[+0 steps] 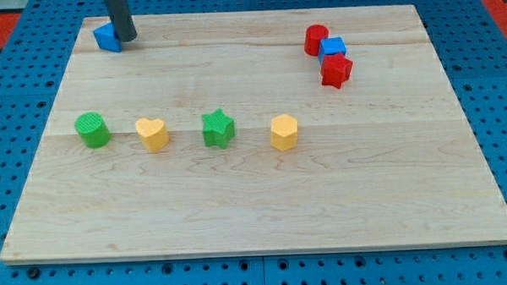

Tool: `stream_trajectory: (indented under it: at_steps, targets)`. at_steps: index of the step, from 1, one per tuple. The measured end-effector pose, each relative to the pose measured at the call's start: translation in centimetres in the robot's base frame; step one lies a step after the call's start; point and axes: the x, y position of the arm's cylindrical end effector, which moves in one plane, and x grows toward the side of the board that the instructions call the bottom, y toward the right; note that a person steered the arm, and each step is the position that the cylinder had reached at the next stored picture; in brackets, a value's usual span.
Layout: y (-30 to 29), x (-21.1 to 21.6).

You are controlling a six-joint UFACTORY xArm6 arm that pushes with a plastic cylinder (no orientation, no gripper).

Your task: Push the red circle towards center of the board

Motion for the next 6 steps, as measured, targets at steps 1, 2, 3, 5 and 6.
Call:
stream_trajectory:
  at_steps: [1, 2, 3, 5, 6]
  targets:
    - [0.1, 0.7]
    - [6.1, -1.8]
    - [14.6, -3.4]
    - [30.4, -2.4]
    - [32.2, 0.7]
